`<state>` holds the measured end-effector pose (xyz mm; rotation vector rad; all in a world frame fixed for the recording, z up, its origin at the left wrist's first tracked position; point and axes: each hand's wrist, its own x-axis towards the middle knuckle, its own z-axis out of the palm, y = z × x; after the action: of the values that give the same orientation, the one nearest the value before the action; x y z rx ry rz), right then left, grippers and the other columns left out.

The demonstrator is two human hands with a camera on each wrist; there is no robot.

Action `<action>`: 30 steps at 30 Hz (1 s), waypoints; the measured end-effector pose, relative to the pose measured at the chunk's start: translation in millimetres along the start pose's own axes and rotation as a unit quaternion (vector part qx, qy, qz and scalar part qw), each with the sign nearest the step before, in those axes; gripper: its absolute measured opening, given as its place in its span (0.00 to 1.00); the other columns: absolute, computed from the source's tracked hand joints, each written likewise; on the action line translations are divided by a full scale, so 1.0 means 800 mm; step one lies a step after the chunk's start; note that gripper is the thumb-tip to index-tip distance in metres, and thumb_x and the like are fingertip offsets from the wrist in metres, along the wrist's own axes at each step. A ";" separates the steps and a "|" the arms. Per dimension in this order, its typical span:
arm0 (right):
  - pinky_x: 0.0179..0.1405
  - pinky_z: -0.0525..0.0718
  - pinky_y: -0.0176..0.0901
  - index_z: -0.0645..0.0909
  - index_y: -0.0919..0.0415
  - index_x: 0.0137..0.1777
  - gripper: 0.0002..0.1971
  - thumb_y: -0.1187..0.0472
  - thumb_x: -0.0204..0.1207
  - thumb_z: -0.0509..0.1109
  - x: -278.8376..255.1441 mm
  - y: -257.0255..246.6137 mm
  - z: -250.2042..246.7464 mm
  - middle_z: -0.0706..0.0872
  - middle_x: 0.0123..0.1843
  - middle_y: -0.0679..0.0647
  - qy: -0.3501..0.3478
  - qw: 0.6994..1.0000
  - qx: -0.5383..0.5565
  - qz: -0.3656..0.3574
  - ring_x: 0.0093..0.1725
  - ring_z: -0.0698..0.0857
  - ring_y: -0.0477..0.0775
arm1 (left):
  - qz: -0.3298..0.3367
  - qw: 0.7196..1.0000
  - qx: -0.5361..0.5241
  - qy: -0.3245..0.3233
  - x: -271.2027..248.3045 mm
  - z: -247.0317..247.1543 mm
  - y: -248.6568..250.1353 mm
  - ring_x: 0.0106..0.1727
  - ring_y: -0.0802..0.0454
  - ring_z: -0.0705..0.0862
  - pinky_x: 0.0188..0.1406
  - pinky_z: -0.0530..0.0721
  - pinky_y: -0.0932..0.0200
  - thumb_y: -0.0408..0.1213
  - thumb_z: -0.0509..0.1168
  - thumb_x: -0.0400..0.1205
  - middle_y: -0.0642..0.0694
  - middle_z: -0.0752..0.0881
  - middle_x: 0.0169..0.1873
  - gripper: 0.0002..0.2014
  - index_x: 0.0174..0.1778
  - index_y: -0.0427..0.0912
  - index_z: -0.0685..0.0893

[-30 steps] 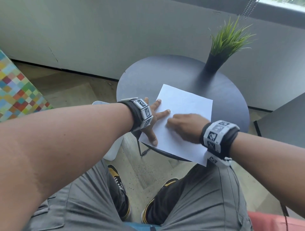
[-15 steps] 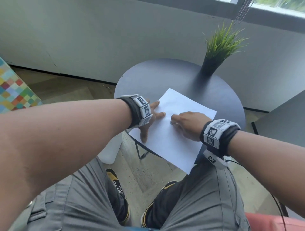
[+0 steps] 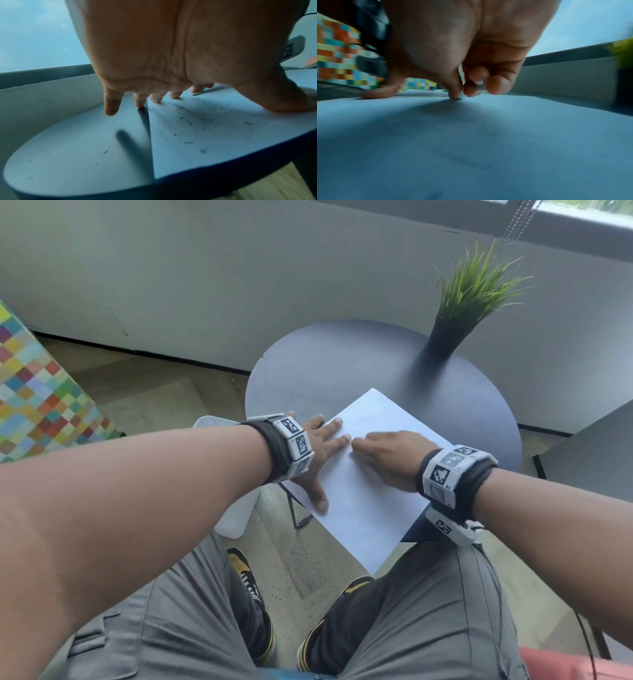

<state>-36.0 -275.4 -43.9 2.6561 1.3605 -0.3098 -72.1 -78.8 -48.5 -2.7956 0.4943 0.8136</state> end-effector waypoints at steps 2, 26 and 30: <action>0.48 0.81 0.54 0.66 0.45 0.61 0.08 0.52 0.84 0.52 0.005 0.003 0.003 0.76 0.47 0.48 0.002 1.000 0.022 0.022 0.51 0.82 0.63 | -0.004 1.000 -0.004 -0.001 0.001 0.002 0.000 0.88 0.42 0.38 0.80 0.53 0.23 0.81 0.70 0.58 0.49 0.33 0.87 0.71 0.87 0.56 0.35; 0.39 0.79 0.53 0.68 0.54 0.60 0.10 0.62 0.80 0.58 -0.032 -0.074 0.005 0.78 0.50 0.54 -0.074 0.994 0.051 -0.068 0.44 0.81 0.62 | -0.018 0.999 -0.031 0.001 0.004 0.011 0.005 0.88 0.42 0.36 0.77 0.56 0.19 0.79 0.71 0.58 0.48 0.32 0.87 0.72 0.87 0.56 0.33; 0.39 0.77 0.51 0.65 0.51 0.56 0.04 0.57 0.83 0.55 -0.030 -0.034 0.003 0.79 0.51 0.52 -0.050 0.998 0.024 0.024 0.48 0.83 0.63 | -0.027 0.999 -0.036 -0.005 0.001 0.009 0.008 0.88 0.41 0.36 0.78 0.54 0.20 0.80 0.71 0.58 0.48 0.31 0.87 0.72 0.86 0.55 0.32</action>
<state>-72.0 -278.6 -41.5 2.6685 1.2728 -0.4677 -77.4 -83.3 -55.6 -2.8564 0.3924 0.8493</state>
